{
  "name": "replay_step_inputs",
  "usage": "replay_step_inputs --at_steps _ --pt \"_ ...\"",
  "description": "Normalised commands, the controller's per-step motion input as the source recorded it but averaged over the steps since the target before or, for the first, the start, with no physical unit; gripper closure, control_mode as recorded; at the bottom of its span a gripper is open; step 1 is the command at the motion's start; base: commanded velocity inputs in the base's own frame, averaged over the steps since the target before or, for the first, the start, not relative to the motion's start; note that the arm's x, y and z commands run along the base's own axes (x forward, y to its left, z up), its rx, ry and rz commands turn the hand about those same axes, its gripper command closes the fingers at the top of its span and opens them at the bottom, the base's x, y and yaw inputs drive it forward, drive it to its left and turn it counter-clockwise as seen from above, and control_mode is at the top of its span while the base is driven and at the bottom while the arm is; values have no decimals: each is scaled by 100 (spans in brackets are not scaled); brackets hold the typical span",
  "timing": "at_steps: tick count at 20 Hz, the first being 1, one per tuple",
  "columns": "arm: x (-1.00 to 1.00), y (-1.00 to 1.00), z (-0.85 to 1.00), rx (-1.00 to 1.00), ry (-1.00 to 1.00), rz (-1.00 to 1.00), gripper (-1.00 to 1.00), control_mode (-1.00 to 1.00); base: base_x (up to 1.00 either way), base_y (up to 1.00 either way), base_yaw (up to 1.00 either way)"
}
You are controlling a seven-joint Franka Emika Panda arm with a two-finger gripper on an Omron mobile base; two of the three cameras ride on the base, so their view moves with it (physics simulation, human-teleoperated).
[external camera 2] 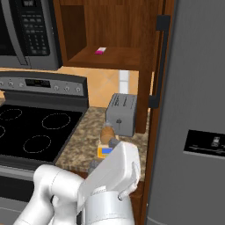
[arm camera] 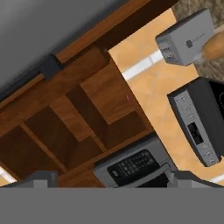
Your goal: Pick the honey bottle and place it on the digital scale for weighing, and close the cabinet.
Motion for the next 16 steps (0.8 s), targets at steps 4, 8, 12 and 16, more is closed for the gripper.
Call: replay_step_inputs --at_steps 4,8,12,16 --pt "74 -66 -37 3 0 0 -100 -100 0 0 0" --pt "41 -69 -5 5 0 0 -100 -100 0 0 0" --pt "22 -55 5 8 0 0 -100 -100 0 0 0" --pt "35 -37 6 5 1 0 -100 -100 0 0 0"
